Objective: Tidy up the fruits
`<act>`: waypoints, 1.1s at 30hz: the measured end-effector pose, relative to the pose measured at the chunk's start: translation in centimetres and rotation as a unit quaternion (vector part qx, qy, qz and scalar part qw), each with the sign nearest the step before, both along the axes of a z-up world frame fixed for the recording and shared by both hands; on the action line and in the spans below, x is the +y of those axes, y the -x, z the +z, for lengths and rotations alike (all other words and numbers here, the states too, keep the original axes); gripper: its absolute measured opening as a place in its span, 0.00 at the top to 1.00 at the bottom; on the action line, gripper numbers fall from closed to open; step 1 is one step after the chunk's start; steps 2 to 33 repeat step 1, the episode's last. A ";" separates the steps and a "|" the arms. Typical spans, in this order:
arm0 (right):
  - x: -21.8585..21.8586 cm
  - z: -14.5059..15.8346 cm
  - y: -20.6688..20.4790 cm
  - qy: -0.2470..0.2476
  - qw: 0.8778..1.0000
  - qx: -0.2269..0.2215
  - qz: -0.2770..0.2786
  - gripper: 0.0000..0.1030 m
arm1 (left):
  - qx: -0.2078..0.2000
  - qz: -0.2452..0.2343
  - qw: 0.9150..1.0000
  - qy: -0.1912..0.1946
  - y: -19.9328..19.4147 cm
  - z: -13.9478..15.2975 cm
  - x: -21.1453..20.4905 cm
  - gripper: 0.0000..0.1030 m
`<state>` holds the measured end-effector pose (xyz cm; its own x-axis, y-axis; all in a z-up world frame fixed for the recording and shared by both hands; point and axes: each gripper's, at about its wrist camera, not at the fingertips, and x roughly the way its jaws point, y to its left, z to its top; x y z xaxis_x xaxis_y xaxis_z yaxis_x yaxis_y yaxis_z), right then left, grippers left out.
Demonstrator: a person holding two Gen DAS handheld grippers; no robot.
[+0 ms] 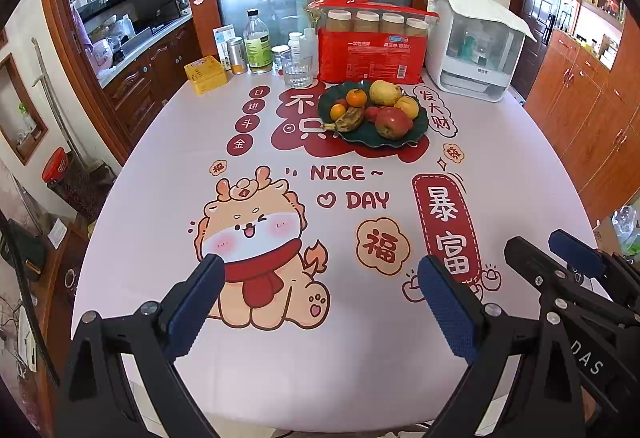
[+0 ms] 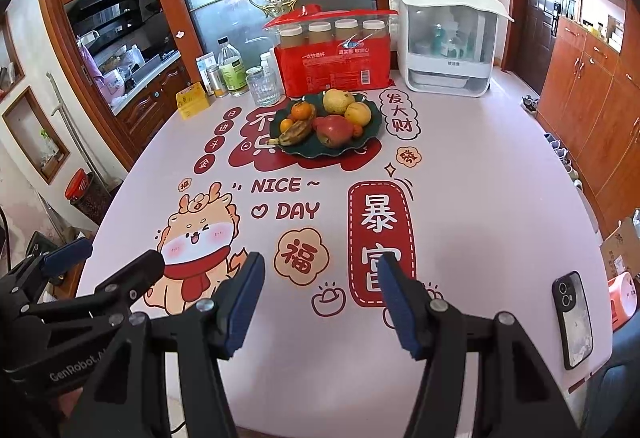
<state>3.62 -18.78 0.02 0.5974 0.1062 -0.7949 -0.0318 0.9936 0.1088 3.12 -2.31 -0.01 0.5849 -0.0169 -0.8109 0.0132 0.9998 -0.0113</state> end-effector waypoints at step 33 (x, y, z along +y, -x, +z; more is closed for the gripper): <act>0.0 0.0 0.0 -0.001 1.000 0.001 0.000 0.43 | 0.001 0.000 1.000 0.000 0.1 0.0 0.0 0.06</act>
